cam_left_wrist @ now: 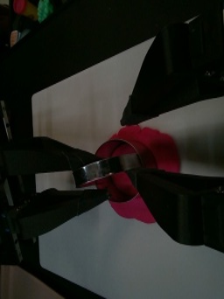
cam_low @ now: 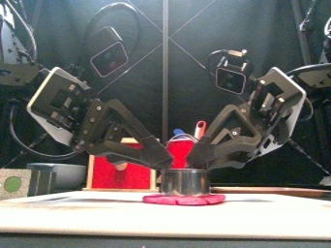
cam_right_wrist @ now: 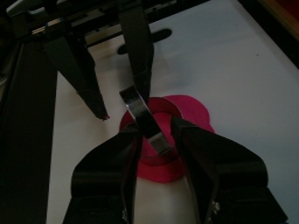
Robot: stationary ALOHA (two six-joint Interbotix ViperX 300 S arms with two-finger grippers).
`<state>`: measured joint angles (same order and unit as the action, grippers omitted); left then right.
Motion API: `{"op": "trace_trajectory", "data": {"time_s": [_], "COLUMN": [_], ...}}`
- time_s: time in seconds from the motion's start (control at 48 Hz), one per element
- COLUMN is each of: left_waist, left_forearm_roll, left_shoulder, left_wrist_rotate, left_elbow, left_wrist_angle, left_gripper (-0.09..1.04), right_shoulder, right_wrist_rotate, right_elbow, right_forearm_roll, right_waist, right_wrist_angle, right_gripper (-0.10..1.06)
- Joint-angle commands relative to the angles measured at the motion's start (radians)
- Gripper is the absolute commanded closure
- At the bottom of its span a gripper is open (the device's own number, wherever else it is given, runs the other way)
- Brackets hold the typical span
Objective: Get the cutter from the drawer then cut the dough then place the extra dough in the bowl
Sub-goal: Cut the dough
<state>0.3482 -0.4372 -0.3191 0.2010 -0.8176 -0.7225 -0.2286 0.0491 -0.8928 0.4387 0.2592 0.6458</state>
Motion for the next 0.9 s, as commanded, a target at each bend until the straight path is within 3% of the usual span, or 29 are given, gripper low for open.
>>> {"op": "trace_trajectory", "data": {"time_s": [0.021,0.25,0.688,0.896], "left_waist": [-0.028,-0.058,-0.041,-0.058], "left_forearm_roll": [-0.021,-0.083,-0.086,-0.1], "left_shoulder": [0.028,0.094,0.144,0.21], "left_wrist_rotate": [0.025,0.084,0.178,0.293], "left_elbow": [-0.021,-0.054,-0.018,-0.028], "left_wrist_angle": [0.014,0.014,0.018,0.018], "left_gripper": [0.13,0.13,0.14,0.14], "right_shoulder": [0.052,0.117,0.129,0.141], "right_wrist_rotate": [0.002,0.002,0.002,0.003], "right_elbow": [0.005,-0.002,0.034,0.048], "right_forearm_roll": [-0.006,-0.017,-0.06,-0.114], "right_waist": [0.0,0.003,-0.005,-0.048], "right_wrist_angle": [-0.005,-0.041,-0.092,-0.149], "right_gripper": [0.18,0.0,0.0,0.0]}}
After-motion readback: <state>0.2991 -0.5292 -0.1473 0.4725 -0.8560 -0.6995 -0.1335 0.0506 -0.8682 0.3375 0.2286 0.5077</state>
